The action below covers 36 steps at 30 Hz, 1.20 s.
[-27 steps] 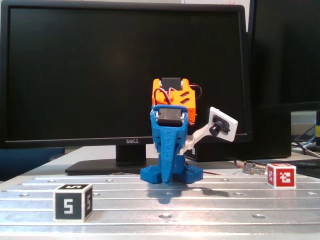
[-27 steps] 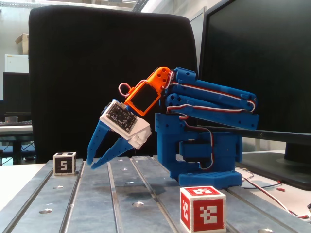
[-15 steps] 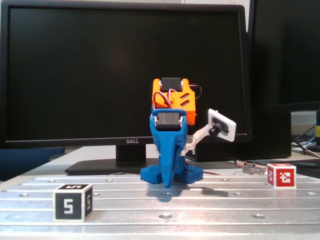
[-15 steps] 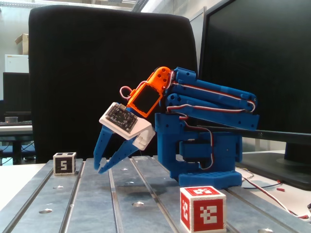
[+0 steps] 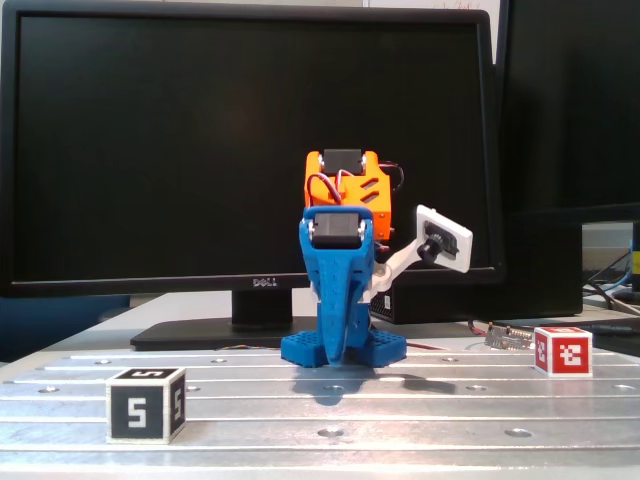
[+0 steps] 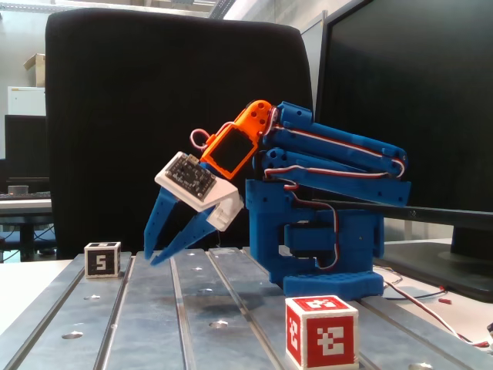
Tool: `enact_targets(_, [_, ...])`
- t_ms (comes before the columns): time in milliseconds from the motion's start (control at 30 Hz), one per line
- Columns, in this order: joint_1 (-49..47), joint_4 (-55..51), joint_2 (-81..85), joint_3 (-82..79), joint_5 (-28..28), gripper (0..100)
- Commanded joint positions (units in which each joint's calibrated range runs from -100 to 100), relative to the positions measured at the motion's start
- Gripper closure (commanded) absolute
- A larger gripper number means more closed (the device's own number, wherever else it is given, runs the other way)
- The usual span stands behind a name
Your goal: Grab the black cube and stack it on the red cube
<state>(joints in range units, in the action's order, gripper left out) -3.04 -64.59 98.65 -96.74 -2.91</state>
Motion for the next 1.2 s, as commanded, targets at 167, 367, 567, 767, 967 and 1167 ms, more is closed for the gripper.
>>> enact_targets(167, [0.79, 0.59, -6.92, 7.41, 2.28, 99])
enact_targets(367, [1.67, 1.87, -27.05, 20.26, 2.33, 99])
enact_targets(567, [5.58, 1.53, -46.27, 33.37, 3.6, 99])
enact_targets(767, [10.31, 1.27, -63.98, 46.58, 7.86, 99])
enact_targets(967, [13.48, -3.17, -80.35, 61.33, 11.59, 99])
enact_targets(1167, [16.95, -11.9, -91.71, 75.53, 14.75, 99])
